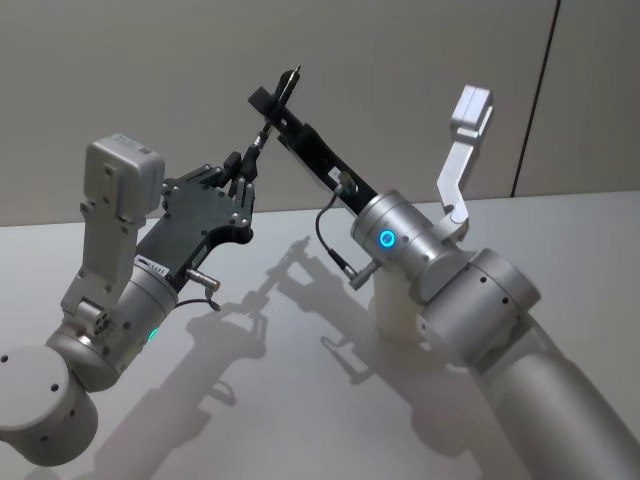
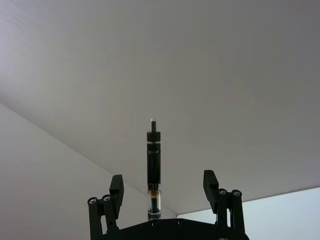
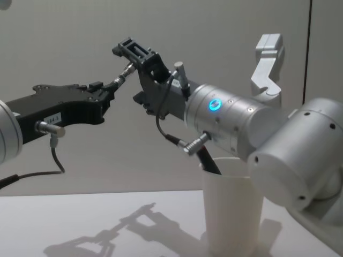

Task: Place the pen into the pen holder.

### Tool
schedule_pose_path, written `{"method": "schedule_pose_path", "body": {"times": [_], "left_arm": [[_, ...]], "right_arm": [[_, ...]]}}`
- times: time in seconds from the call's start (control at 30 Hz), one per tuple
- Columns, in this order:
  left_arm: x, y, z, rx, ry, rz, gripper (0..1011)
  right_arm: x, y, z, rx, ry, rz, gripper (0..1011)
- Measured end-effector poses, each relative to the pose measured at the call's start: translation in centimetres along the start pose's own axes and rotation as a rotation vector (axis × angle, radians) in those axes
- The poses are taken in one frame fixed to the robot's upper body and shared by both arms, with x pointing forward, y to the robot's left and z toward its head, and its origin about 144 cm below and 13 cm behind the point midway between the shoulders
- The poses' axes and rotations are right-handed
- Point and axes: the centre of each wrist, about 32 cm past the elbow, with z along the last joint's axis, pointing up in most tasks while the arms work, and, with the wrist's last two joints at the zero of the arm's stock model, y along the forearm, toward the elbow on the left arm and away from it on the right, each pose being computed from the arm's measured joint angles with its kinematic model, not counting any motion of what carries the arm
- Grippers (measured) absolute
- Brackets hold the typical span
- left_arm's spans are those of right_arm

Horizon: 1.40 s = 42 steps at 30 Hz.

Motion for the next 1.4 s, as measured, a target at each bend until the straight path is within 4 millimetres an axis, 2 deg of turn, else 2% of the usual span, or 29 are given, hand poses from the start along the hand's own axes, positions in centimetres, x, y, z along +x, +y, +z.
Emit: {"method": "schedule_pose_path", "body": {"times": [1.3,1.4], "left_arm": [[0.0,0.0,0.0,0.0,0.0,0.0,114],[0.0,0.0,0.0,0.0,0.0,0.0,114]], "right_arm": [[-0.1,1.8,0.5,-0.001,0.004,0.029,1002],[-0.1,1.8,0.4,-0.002,0.004,0.029,954]]}}
